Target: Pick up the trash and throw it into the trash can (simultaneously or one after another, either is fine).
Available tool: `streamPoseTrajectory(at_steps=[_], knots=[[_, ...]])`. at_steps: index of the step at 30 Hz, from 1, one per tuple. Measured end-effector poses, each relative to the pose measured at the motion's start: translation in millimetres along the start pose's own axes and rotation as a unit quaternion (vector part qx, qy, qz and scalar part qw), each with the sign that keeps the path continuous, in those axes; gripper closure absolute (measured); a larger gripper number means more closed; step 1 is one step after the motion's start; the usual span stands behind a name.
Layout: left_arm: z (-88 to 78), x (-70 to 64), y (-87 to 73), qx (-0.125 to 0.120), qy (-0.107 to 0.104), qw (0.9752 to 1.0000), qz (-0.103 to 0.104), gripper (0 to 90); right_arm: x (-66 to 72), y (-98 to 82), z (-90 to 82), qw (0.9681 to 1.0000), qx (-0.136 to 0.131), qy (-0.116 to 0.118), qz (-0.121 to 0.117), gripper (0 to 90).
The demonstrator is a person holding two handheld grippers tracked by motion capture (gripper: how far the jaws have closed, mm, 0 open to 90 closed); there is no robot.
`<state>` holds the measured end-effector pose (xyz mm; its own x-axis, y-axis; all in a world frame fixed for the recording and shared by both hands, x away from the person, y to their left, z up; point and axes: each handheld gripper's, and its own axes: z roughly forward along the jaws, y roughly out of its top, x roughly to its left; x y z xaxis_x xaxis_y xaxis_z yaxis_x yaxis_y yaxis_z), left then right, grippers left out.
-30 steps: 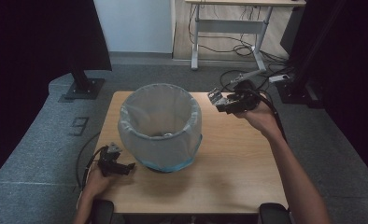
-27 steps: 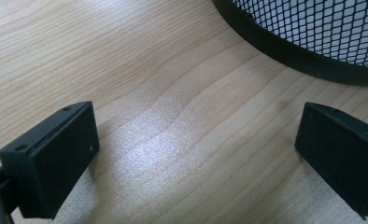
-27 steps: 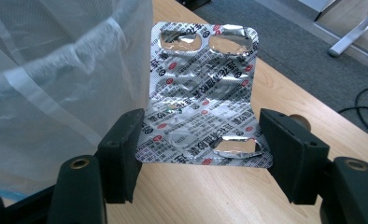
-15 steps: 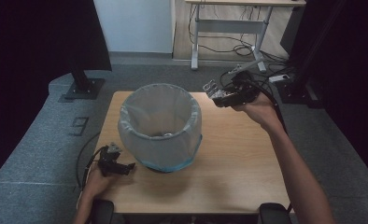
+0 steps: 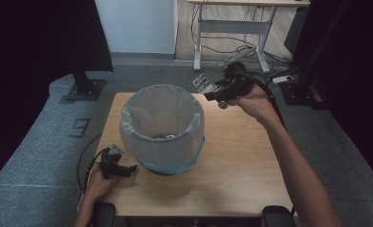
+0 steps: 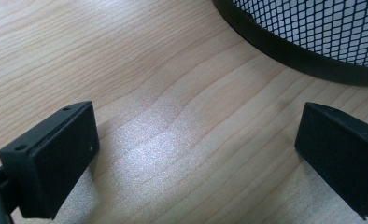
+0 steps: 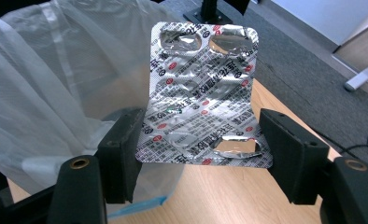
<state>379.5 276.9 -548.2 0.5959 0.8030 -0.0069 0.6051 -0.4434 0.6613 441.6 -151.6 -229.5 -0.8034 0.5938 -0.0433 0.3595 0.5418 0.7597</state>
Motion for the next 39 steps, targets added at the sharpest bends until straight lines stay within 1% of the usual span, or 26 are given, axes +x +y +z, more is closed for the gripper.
streamPoseTrajectory(at_steps=[4, 7, 8, 13, 14, 18, 19, 22, 25, 26, 32, 33, 35, 36, 37, 39], knots=[[0.0, 0.0, 0.0, 0.000, 0.000, 1.0000, 0.000, 0.0, 4.4, 6.4, 3.4, 1.0000, 0.002, 0.003, -0.008, 33.3], [0.0, 0.0, 0.0, 0.000, 0.000, 1.0000, 0.000, 0.0, 11.1, 14.2, 9.4, 0.9998, 0.000, 0.014, -0.017, 33.3], [0.0, 0.0, 0.0, 0.000, 0.000, 1.0000, 0.000, 0.0, 11.1, 14.2, 9.4, 0.9998, 0.000, 0.014, -0.017, 33.3], [0.0, 0.0, 0.0, 0.000, 0.000, 1.0000, 0.000, 0.0, 19.5, 21.8, 19.5, 0.9993, 0.000, 0.025, -0.027, 33.3], [0.0, 0.0, 0.0, 0.000, 0.000, 1.0000, 0.000, 0.0, 22.6, 24.2, 23.9, 0.9990, 0.001, 0.028, -0.034, 33.3], [0.0, 0.0, 0.0, 0.000, 0.000, 1.0000, 0.000, 0.0, 27.3, 27.0, 30.4, 0.9986, 0.001, 0.034, -0.041, 33.3], [0.0, 0.0, 0.0, 0.000, 0.000, 1.0000, 0.000, 0.0, 29.8, 28.7, 34.9, 0.9982, -0.001, 0.038, -0.047, 33.3], [0.0, 0.0, 0.0, 0.000, 0.000, 1.0000, 0.000, 0.0, 32.6, 29.8, 39.2, 0.9978, -0.001, 0.044, -0.050, 33.3], [0.0, 0.0, 0.0, 0.000, 0.000, 1.0000, 0.000, 0.0, 37.0, 30.9, 48.0, 0.9969, -0.001, 0.052, -0.058, 33.2], [0.0, 0.0, 0.0, 0.000, 0.000, 1.0000, 0.000, 0.0, 37.0, 30.9, 48.0, 0.9969, -0.001, 0.052, -0.058, 33.2], [0.0, 0.0, 0.0, 0.000, 0.000, 1.0000, 0.000, 0.0, 44.1, 30.8, 62.4, 0.9957, 0.001, 0.059, -0.072, 33.3], [0.0, 0.0, 0.0, 0.000, 0.000, 1.0000, 0.000, 0.0, 44.1, 30.8, 62.4, 0.9957, 0.001, 0.059, -0.072, 33.3], [0.0, 0.0, 0.0, 0.000, 0.000, 1.0000, 0.000, 0.0, 46.6, 30.3, 67.3, 0.9952, 0.003, 0.062, -0.076, 33.2], [0.0, 0.0, 0.0, 0.000, 0.000, 1.0000, 0.000, 0.0, 49.3, 29.8, 72.9, 0.9945, 0.004, 0.064, -0.083, 33.2], [0.0, 0.0, 0.0, 0.000, 0.000, 1.0000, 0.000, 0.0, 50.7, 29.4, 75.9, 0.9942, 0.004, 0.066, -0.085, 33.2], [0.0, 0.0, 0.0, 0.000, 0.000, 1.0000, 0.000, 0.0, 51.9, 29.0, 78.6, 0.9938, 0.005, 0.068, -0.088, 33.2]])
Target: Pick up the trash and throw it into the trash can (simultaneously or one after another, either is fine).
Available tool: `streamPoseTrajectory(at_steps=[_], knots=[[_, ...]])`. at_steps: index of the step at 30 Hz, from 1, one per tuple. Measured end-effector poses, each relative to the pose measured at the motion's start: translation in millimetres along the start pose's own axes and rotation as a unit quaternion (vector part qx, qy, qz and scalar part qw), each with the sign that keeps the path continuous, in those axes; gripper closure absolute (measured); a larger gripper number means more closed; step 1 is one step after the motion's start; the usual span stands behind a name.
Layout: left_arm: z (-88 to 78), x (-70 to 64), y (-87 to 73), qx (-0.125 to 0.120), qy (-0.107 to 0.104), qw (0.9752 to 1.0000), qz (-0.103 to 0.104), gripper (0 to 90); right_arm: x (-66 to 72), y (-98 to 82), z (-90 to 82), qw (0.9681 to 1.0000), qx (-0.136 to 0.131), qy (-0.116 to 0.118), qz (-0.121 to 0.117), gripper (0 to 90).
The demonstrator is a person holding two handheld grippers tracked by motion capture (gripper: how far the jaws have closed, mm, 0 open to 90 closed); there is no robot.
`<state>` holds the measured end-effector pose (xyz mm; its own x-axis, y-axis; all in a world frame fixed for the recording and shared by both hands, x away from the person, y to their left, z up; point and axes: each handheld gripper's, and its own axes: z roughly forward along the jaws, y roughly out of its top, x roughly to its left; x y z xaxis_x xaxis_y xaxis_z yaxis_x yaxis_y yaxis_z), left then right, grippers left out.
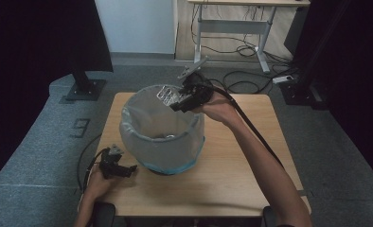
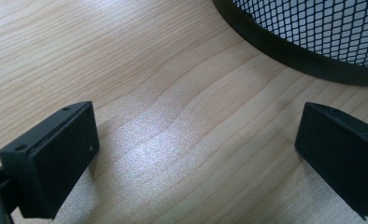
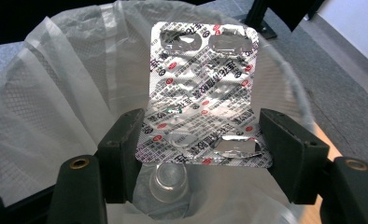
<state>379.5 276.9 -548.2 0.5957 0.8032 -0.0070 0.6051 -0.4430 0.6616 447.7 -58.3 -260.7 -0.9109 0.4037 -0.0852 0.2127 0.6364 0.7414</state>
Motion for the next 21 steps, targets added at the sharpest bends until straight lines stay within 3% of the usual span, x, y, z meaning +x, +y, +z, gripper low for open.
streamPoseTrajectory(at_steps=[8, 14, 15, 16, 21], knots=[[0.0, 0.0, 0.0, 0.000, 0.000, 1.0000, 0.000, 0.0, 3.4, -8.9, 25.0, 0.9997, 0.014, 0.018, 0.003, 33.2], [0.0, 0.0, 0.0, 0.000, 0.000, 1.0000, 0.000, 0.0, 4.4, -15.4, 33.4, 0.9995, 0.025, 0.021, -0.004, 32.9], [0.0, 0.0, 0.0, 0.000, 0.000, 1.0000, 0.000, 0.0, 4.9, -16.1, 34.4, 0.9993, 0.027, 0.024, -0.006, 31.6], [0.0, 0.0, 0.0, 0.000, 0.000, 1.0000, 0.000, 0.0, 6.3, -16.7, 37.2, 0.9989, 0.032, 0.034, -0.007, 22.9], [0.0, 0.0, 0.0, 0.000, 0.000, 1.0000, 0.000, 0.0, 8.6, -16.3, 39.6, 0.9986, 0.034, 0.038, -0.015, 12.5]])
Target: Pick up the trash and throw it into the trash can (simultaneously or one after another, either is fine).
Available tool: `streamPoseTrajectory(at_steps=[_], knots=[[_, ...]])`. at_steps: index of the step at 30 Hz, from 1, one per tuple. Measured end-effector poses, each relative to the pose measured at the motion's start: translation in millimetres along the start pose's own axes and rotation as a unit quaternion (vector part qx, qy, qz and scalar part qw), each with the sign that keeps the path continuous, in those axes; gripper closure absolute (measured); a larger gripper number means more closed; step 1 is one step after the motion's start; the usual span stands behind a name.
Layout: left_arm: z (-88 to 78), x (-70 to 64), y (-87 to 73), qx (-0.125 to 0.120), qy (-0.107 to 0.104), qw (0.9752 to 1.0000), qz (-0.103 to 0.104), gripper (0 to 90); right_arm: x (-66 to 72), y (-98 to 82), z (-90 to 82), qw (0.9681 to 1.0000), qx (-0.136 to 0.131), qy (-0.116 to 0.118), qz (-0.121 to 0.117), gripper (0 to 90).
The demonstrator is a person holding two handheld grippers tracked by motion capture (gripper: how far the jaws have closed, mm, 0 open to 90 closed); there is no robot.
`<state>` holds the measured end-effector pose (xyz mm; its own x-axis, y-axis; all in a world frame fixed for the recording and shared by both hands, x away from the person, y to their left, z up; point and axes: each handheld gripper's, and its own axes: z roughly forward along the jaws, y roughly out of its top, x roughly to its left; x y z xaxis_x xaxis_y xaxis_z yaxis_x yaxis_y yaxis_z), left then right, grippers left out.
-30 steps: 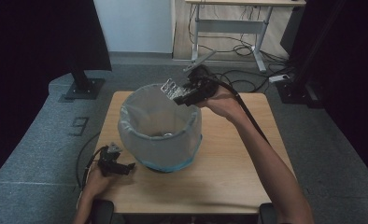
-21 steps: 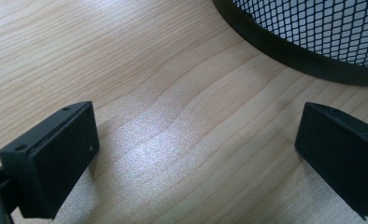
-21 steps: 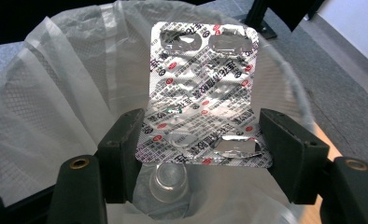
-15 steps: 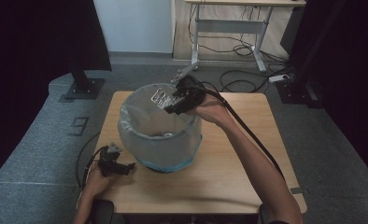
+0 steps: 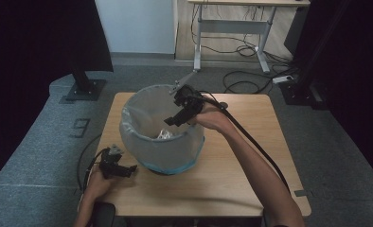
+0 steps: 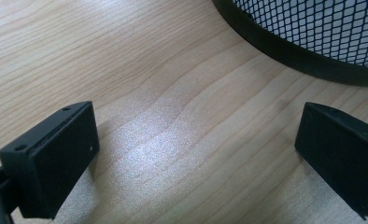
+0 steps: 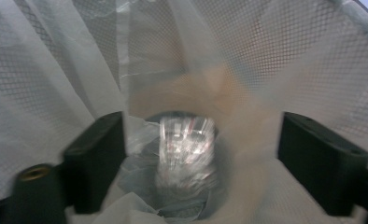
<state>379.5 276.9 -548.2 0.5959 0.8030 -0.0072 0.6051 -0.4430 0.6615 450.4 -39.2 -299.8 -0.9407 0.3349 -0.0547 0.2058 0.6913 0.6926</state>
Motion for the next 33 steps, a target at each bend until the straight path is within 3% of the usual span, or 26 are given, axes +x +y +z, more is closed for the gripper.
streamPoseTrajectory(at_steps=[3, 13, 33], knots=[[0.0, 0.0, 0.0, 0.000, 0.000, 1.0000, 0.000, 0.0, -1.4, 0.8, -3.7, 0.9999, -0.009, 0.002, 0.005, 11.4], [0.0, 0.0, 0.0, 0.000, 0.000, 1.0000, 0.000, 0.0, -7.4, -1.6, -22.6, 0.9989, -0.024, -0.031, 0.024, 0.3], [0.0, 0.0, 0.0, 0.000, 0.000, 1.0000, 0.000, 0.0, -17.7, -17.4, -45.0, 0.9963, -0.028, -0.069, 0.043, 0.0]])
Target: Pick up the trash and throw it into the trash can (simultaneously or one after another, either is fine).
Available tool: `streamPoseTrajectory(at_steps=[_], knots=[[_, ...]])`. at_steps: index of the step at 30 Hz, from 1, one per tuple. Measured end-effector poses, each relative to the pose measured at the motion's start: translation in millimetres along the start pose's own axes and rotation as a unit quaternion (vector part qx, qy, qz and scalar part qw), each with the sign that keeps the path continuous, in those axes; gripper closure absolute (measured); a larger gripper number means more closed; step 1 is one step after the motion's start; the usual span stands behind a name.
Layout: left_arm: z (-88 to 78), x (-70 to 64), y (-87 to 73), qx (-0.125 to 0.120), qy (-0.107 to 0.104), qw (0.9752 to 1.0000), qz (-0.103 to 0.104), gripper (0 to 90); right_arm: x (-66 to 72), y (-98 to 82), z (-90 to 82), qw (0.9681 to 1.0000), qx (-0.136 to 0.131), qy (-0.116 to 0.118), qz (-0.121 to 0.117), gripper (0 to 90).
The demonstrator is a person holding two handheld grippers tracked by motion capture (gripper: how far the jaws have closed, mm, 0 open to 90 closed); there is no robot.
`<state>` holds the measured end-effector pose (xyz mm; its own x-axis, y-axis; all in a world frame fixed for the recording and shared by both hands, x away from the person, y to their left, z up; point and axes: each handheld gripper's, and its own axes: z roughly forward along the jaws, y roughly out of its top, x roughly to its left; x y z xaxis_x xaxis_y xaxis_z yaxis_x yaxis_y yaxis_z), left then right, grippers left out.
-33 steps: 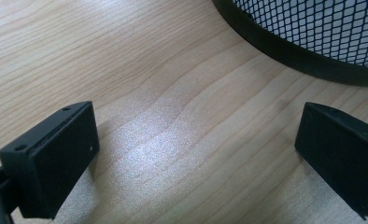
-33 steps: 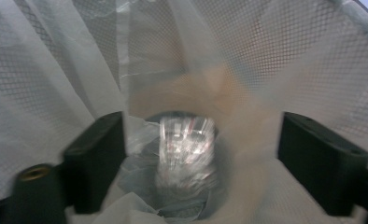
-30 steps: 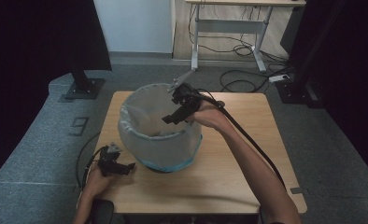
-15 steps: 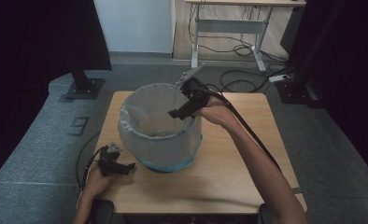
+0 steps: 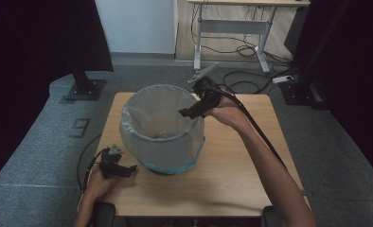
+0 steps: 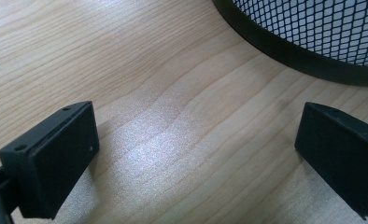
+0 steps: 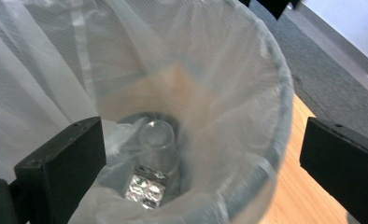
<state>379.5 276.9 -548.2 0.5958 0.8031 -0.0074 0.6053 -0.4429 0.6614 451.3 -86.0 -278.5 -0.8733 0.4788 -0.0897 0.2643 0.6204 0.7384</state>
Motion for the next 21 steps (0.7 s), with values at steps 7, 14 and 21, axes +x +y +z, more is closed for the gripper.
streamPoseTrajectory(at_steps=[7, 14, 21], knots=[[0.0, 0.0, 0.0, 0.000, 0.000, 1.0000, 0.000, 0.0, -6.6, -8.5, -7.6, 0.9999, -0.008, -0.010, 0.011, 0.0], [0.0, 0.0, 0.0, 0.000, 0.000, 1.0000, 0.000, 0.0, -14.5, -19.6, -17.0, 0.9993, -0.013, -0.020, 0.027, 0.1], [0.0, 0.0, 0.0, 0.000, 0.000, 1.0000, 0.000, 0.0, -23.5, -33.5, -25.8, 0.9984, -0.014, -0.033, 0.043, 0.4]])
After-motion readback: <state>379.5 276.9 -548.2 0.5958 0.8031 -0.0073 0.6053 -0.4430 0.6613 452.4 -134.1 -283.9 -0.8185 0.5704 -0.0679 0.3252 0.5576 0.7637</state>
